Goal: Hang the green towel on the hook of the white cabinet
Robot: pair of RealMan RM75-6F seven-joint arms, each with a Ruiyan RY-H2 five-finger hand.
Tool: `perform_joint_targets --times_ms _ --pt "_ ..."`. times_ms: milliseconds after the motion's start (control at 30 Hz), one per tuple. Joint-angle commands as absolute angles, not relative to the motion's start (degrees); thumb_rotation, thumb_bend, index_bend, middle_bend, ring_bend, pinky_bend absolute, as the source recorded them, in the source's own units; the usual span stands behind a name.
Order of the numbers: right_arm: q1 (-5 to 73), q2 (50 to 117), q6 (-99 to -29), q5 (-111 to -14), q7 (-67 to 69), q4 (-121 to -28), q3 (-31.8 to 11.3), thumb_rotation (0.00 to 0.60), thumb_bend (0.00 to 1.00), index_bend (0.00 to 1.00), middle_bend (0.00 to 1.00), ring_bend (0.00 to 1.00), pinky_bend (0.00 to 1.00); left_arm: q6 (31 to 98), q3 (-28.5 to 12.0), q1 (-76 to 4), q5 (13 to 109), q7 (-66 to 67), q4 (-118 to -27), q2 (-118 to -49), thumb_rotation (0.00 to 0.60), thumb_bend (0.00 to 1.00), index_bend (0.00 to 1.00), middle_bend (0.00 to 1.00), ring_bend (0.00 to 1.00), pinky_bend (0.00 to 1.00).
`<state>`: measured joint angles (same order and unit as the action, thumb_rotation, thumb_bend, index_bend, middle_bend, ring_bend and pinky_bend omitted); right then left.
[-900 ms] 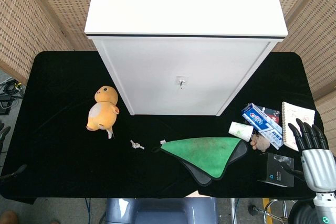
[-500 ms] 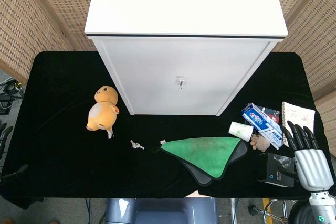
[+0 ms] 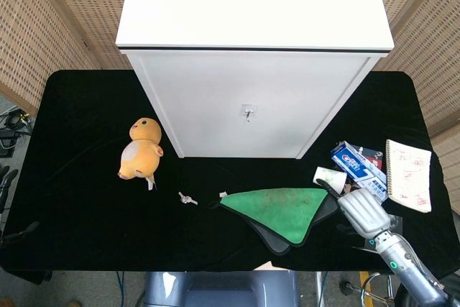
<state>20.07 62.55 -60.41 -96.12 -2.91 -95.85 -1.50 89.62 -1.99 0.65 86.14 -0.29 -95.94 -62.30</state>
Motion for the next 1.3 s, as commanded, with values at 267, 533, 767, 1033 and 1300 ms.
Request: perform_joint_targets --times_ms 267,533,767,1033,1300 --pt "36.72 71.90 -35.76 -86.40 3.47 -90.84 -3.83 0.600 0.00 0.04 0.87 0.87 0.76 85.71 -3.33 -1.14 81.93 1.10 -95.32 -62.99 0.600 0.00 0.00 0.00 0.00 0.00" --pt "41.41 78.18 -30.44 -76.31 -1.62 -87.88 -5.63 0.600 0.00 0.07 0.91 0.92 1.00 85.12 -3.49 -1.45 81.03 1.57 -95.12 -63.26 0.600 0.00 0.00 0.00 0.00 0.00" --pt "44.66 82.82 -29.38 -67.37 -8.53 -84.72 -4.79 0.600 0.00 0.09 0.93 0.93 1.00 84.90 -3.46 -1.60 80.83 1.58 -95.03 -63.33 0.600 0.00 0.00 0.00 0.00 0.00" --pt "46.70 85.86 -31.46 -60.79 -13.36 -83.57 -3.40 0.600 0.03 0.15 0.93 0.93 1.00 84.58 -3.52 -1.78 80.45 1.35 -94.87 -63.30 0.600 0.00 0.00 0.00 0.00 0.00" --pt "47.84 87.07 -32.16 -58.41 -14.45 -83.08 -2.24 0.600 0.14 0.27 0.93 0.93 1.00 84.31 -3.63 -1.94 80.01 1.18 -94.76 -63.31 0.600 0.00 0.00 0.00 0.00 0.00"
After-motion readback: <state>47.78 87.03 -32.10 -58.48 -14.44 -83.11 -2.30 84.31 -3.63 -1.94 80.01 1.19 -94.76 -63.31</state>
